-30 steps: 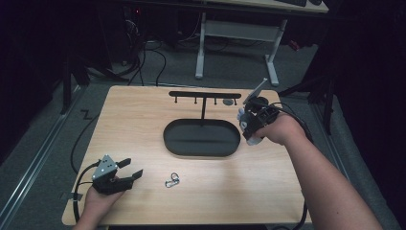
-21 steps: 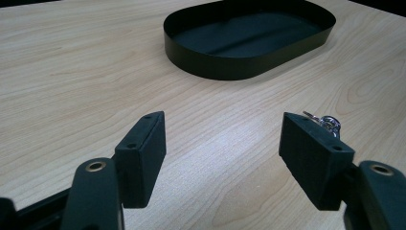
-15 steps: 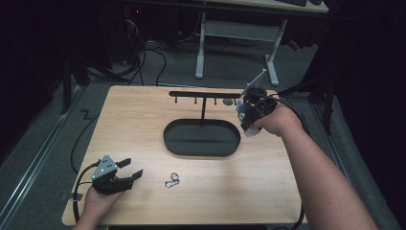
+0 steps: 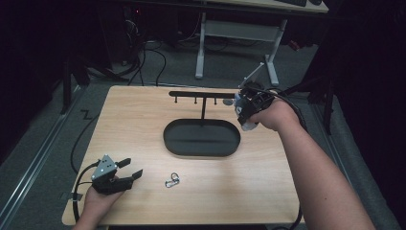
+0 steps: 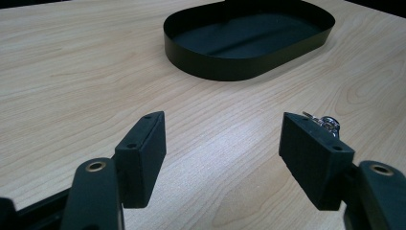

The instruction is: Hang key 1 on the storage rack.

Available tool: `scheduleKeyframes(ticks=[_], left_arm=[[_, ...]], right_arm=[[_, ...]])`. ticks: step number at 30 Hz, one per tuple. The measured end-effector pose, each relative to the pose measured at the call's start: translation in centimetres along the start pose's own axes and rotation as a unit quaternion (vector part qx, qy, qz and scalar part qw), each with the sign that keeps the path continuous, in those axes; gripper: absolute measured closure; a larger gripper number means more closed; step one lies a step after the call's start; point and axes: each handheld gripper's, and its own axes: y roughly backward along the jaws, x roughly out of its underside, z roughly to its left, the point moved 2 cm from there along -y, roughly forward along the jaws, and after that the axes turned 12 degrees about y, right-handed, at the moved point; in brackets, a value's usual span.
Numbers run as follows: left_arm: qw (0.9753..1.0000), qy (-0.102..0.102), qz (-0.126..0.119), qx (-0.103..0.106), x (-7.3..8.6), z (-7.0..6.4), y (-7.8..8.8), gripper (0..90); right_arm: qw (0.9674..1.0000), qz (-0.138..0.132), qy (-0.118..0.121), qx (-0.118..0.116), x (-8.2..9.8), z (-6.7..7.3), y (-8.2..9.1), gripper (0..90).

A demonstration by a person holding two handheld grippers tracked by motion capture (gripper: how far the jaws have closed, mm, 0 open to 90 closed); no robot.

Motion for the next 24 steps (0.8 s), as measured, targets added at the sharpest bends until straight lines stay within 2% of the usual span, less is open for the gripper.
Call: scheduleKeyframes(ticks=[4,14,15,16,18,19,24], left_arm=[[1.0,0.001,0.0,0.0,0.0,0.0,0.0,33.7],[1.0,0.0,0.0,0.001,0.0,0.0,0.0,33.8],[1.0,0.0,0.0,0.001,0.0,0.0,0.0,33.8],[1.0,0.0,-0.001,0.001,0.0,0.0,0.0,33.7],[1.0,0.0,-0.001,0.001,0.0,0.0,0.0,33.8],[1.0,0.0,0.0,0.001,0.0,0.0,0.0,33.8],[1.0,0.0,0.001,0.0,0.0,0.0,0.0,33.8]], right_arm=[[1.0,-0.004,-0.001,-0.008,-0.2,0.2,-0.1,45.5],[0.9999,-0.009,-0.001,0.005,-0.3,0.0,0.1,45.5],[0.9999,-0.007,-0.009,0.007,-0.2,0.0,0.1,45.5],[0.9999,-0.008,-0.004,0.009,-0.2,-0.2,0.1,45.5],[0.9998,-0.006,-0.009,0.017,0.0,-0.5,0.1,45.5],[0.9996,-0.005,-0.02,0.017,0.3,-0.8,-0.1,45.4],[0.9995,-0.002,-0.025,0.02,1.0,-1.5,-1.0,45.4]])
